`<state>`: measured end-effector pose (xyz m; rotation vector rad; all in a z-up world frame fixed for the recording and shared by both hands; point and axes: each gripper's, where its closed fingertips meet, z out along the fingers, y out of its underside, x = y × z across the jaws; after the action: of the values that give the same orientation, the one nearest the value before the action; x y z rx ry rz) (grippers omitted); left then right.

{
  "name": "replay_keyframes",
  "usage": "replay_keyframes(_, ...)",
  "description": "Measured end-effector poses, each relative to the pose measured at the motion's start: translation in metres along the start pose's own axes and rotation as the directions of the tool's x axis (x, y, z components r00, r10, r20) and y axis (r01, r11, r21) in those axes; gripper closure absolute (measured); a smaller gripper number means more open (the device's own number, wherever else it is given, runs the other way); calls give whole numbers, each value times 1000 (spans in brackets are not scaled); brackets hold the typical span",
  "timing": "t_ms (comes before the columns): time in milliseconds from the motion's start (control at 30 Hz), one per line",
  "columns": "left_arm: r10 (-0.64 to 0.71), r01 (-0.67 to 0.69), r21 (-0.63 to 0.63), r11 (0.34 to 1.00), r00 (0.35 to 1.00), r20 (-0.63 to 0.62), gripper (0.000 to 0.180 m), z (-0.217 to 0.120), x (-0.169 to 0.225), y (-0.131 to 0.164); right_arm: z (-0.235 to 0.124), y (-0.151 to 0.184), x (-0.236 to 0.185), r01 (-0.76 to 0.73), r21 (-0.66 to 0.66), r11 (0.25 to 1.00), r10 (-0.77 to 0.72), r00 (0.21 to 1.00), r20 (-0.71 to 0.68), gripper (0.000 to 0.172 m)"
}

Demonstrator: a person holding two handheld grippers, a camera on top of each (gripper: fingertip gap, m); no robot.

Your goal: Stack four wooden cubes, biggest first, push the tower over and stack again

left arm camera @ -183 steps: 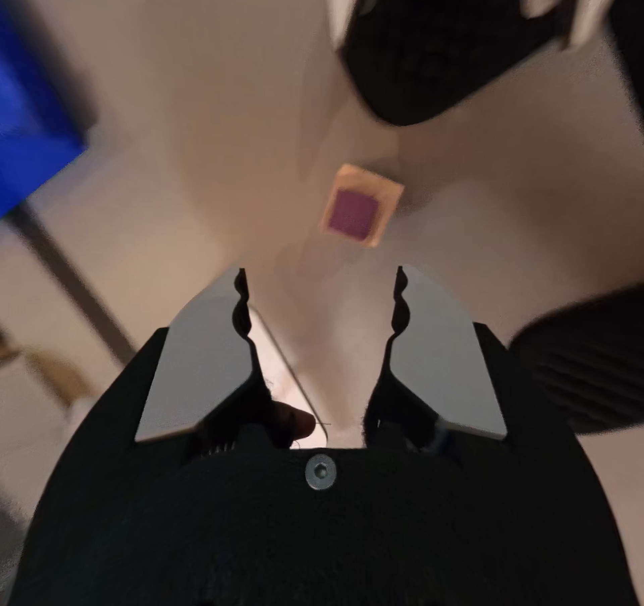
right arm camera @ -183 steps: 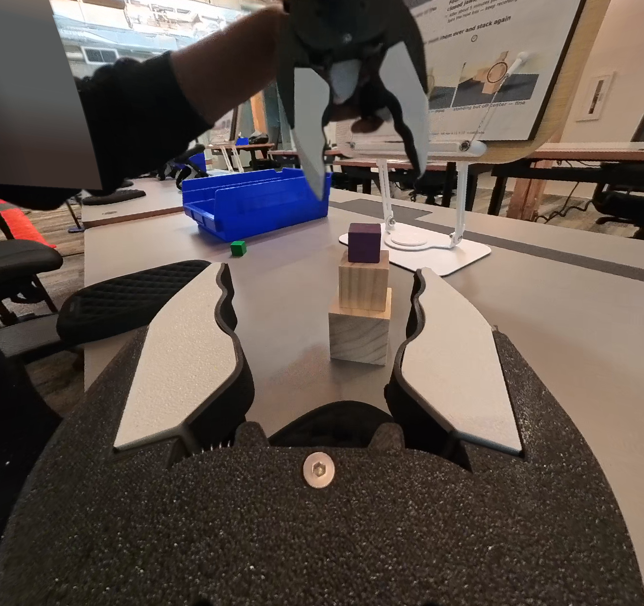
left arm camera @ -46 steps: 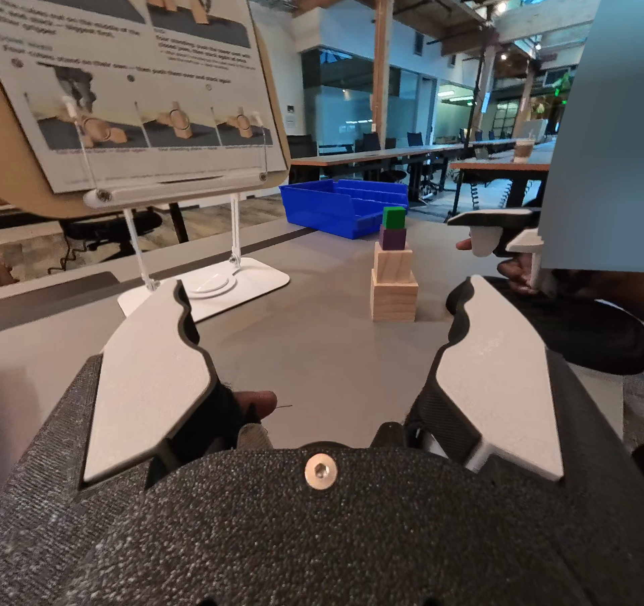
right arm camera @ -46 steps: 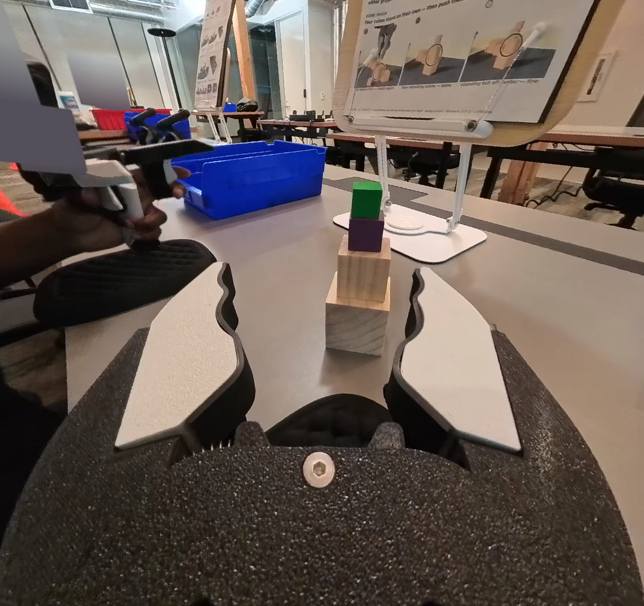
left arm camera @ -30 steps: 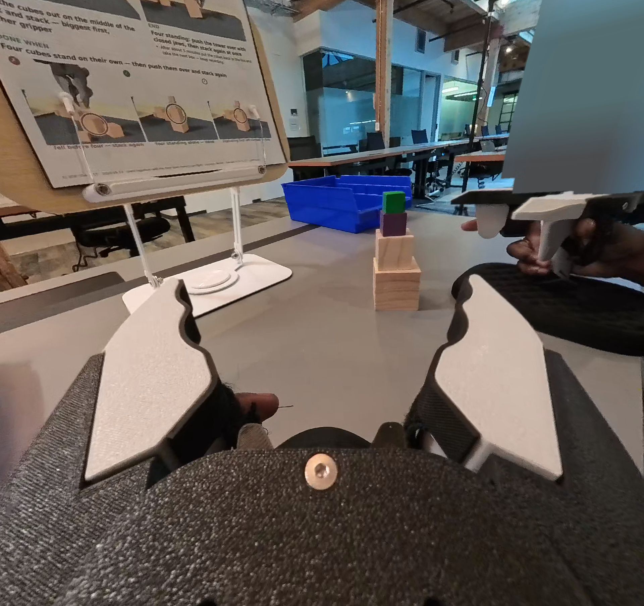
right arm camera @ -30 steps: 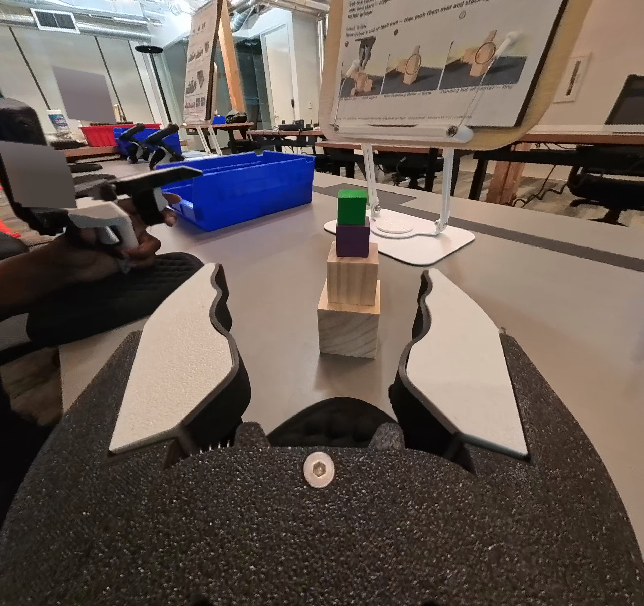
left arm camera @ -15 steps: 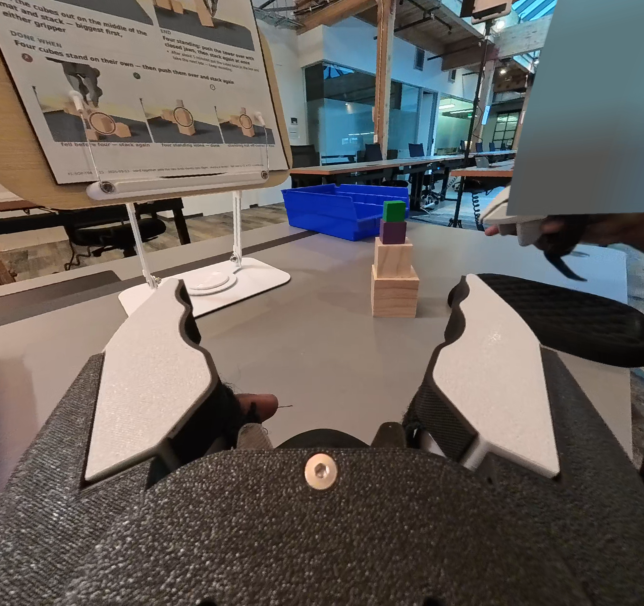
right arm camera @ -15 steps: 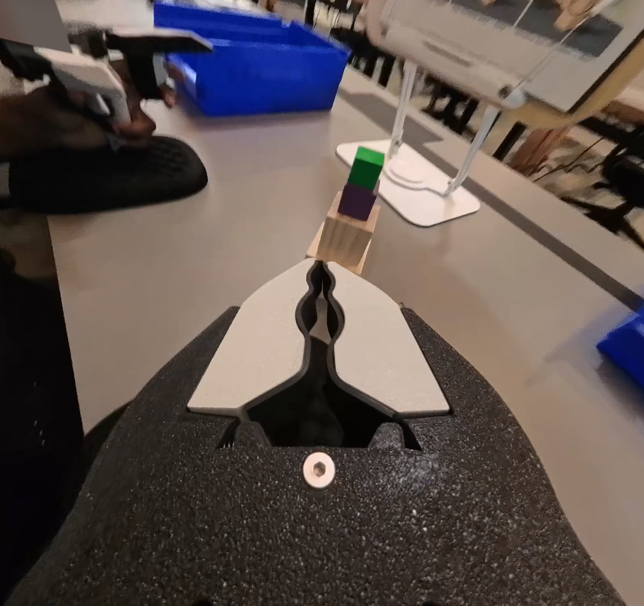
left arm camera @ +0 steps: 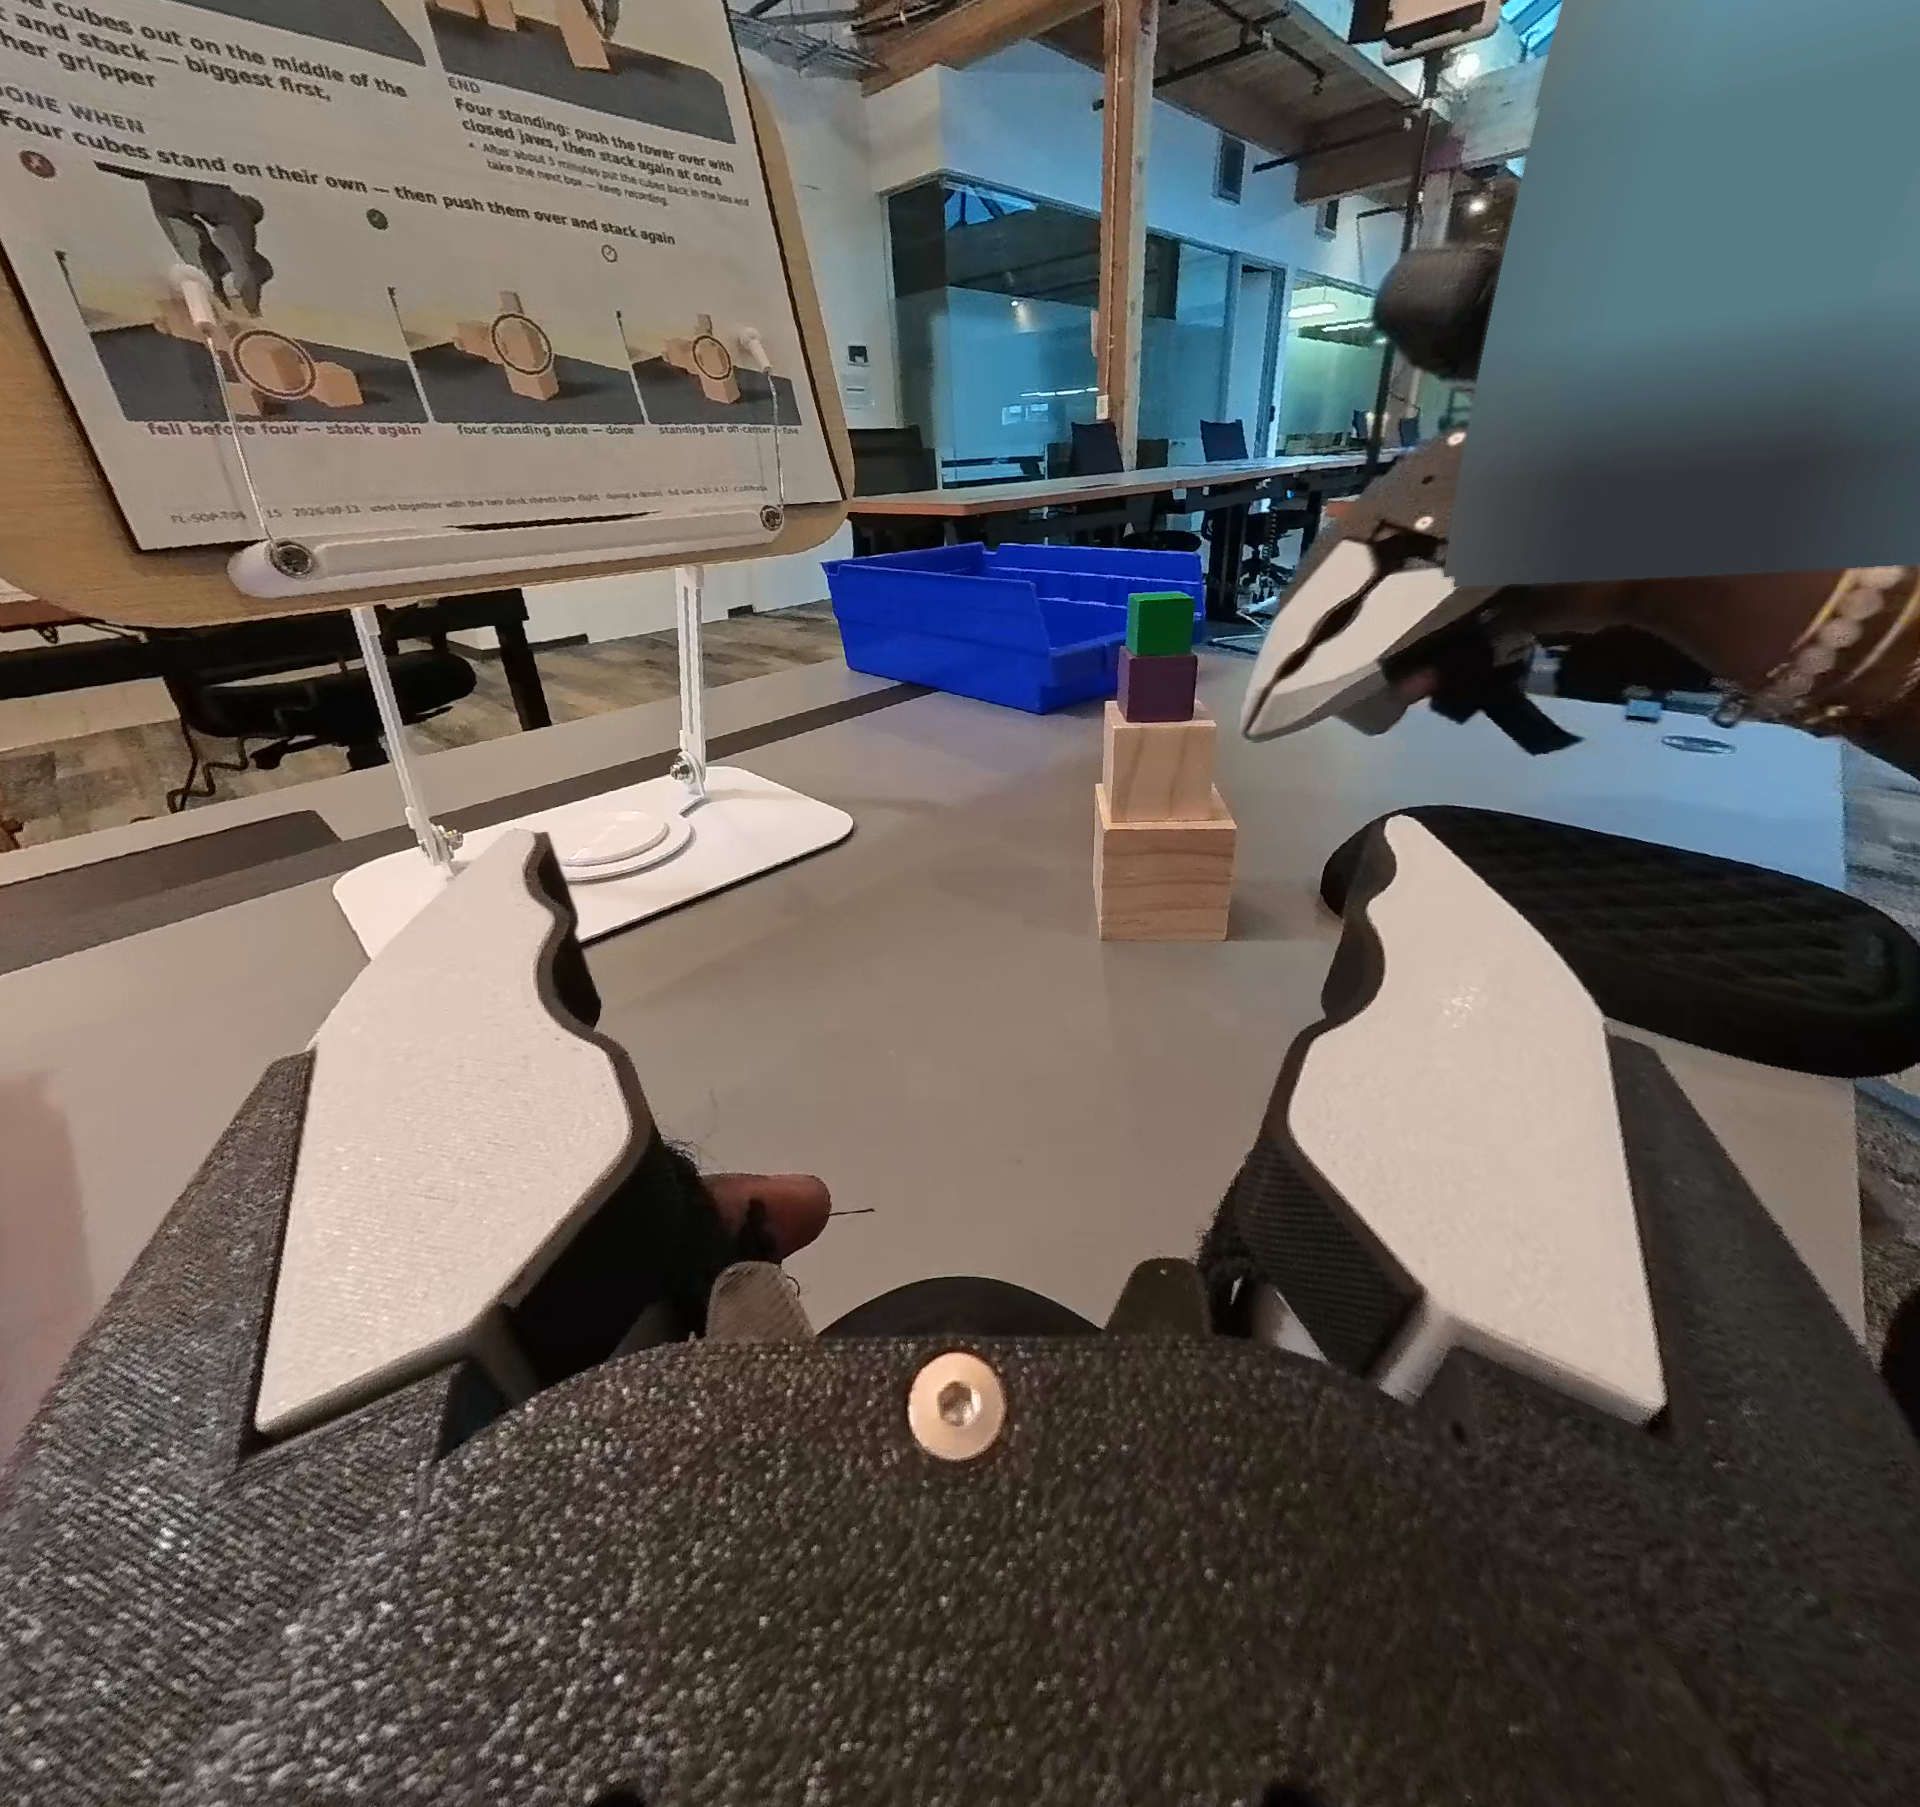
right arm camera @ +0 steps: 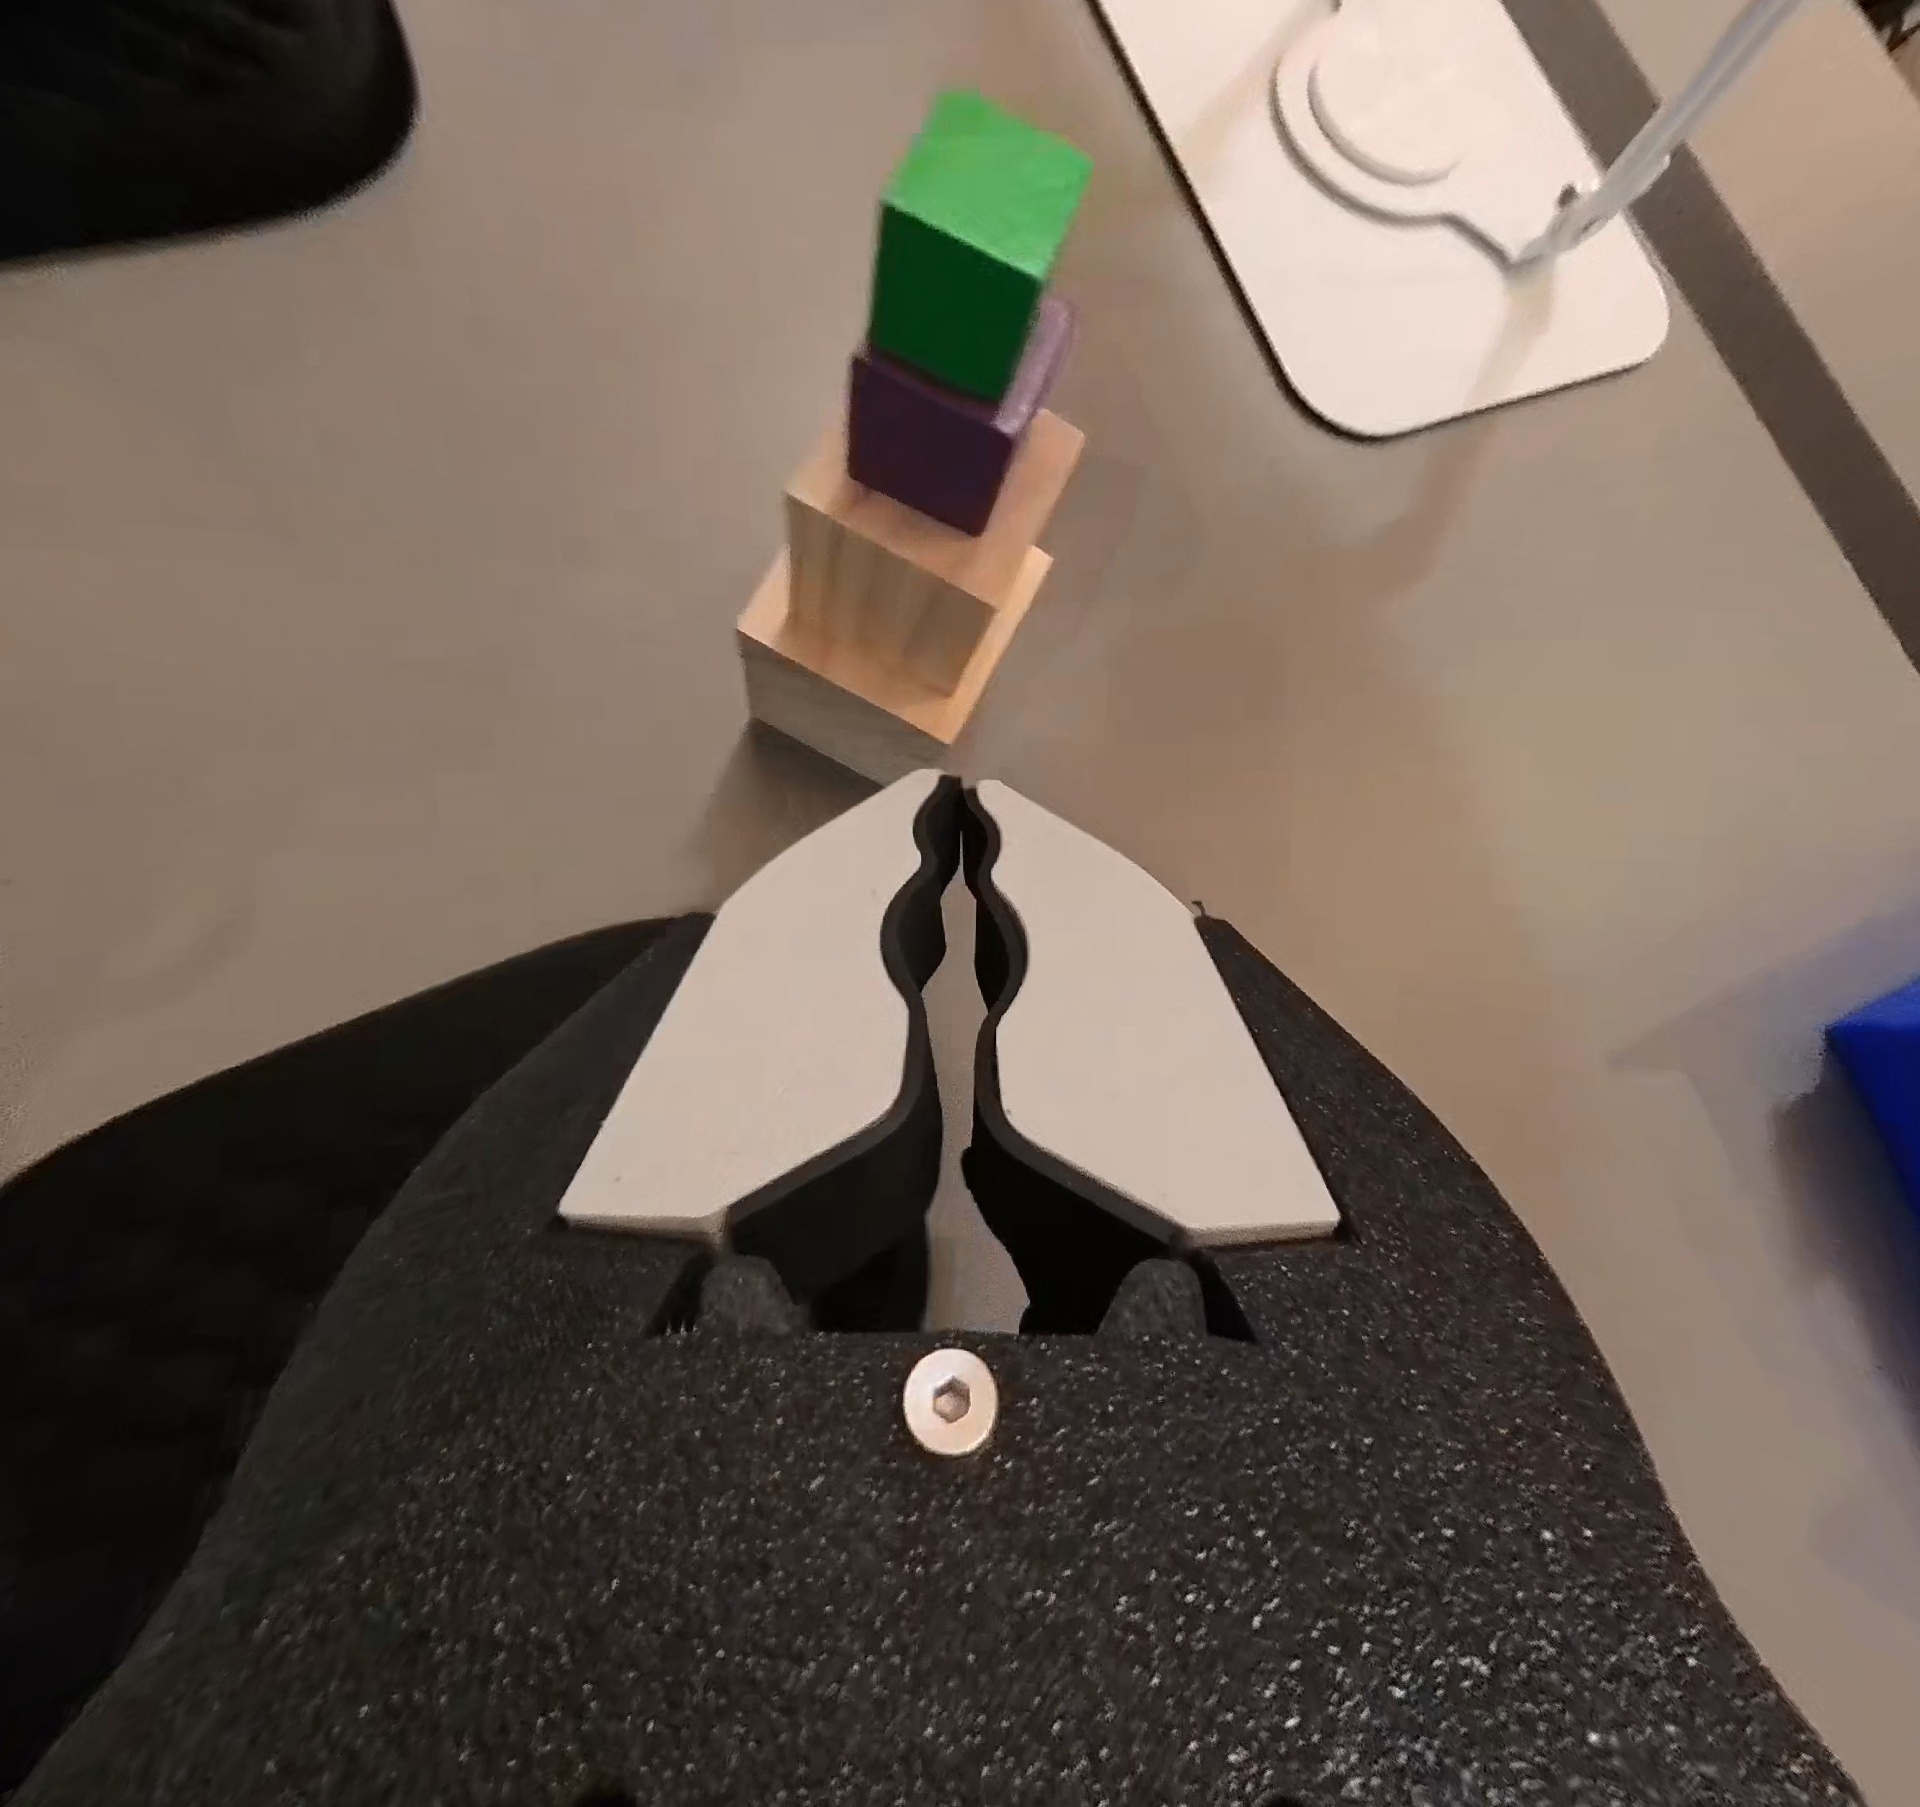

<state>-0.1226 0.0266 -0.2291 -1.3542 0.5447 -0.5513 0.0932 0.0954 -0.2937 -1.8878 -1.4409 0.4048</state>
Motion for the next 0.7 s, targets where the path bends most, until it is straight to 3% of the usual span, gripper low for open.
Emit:
replay_keyframes(267,-3,3,2,1000,1000,-9,46,0,1,0,21,-8,10,57,-28,998,-57,998,-10,172)
replay_keyframes(700,-10,10,5,1000,1000,-12,48,0,0,0,37,-58,-12,89,95,992,-95,994,60,172)
